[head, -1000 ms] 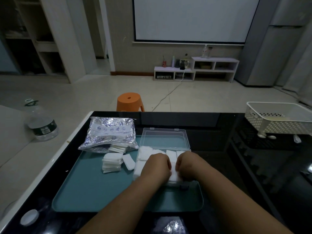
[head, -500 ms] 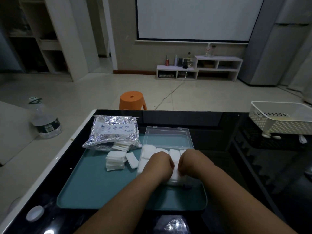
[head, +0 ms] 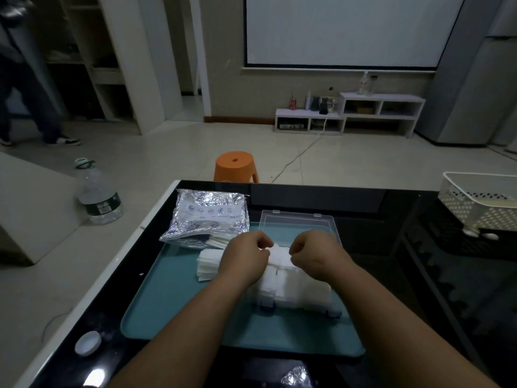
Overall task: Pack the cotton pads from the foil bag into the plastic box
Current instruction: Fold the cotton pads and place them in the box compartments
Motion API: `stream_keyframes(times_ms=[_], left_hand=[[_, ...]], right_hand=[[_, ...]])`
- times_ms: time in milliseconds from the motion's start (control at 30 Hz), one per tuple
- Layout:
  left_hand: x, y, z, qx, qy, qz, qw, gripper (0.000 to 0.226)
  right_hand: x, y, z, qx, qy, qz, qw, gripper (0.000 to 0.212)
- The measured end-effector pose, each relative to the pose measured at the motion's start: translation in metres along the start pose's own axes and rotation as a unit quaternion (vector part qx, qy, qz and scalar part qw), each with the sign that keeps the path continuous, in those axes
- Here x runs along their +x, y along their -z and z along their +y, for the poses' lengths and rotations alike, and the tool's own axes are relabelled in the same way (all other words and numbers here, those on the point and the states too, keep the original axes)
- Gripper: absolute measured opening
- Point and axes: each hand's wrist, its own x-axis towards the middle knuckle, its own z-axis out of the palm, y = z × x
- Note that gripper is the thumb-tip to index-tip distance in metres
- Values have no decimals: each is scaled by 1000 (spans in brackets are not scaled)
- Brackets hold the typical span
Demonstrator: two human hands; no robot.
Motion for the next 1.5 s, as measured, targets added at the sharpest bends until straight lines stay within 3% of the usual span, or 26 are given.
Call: stream_keyframes(times_ms=[200, 333, 567, 767, 967, 1167, 1333, 1500], left_hand=[[6, 29, -28, 54, 28, 13, 998, 43], [9, 47, -52, 99, 65, -16, 993, 39], [8, 55, -77, 262, -43, -39, 963, 49], [11, 54, -93, 277, -76, -34, 957, 42], [16, 56, -95, 298, -91, -55, 949, 14], [17, 53, -100, 319, -128, -57, 937, 19], [14, 47, -98, 363, -149, -21, 919, 17], [8, 52, -84, 408, -167, 30, 897, 22]], right_hand=[[8, -21, -26, 22, 35, 12, 999, 17], [9, -39, -49, -14, 94, 45, 994, 19], [8, -73, -67, -213, 157, 50, 963, 33], [3, -80, -76, -270, 149, 53, 950, 18], [0, -81, -76, -248, 143, 79, 955, 20], [6, -83, -72, -197, 132, 108, 965, 22], [5, -73, -73, -154, 127, 124, 972, 33], [7, -64, -69, -134, 104, 152, 974, 25]])
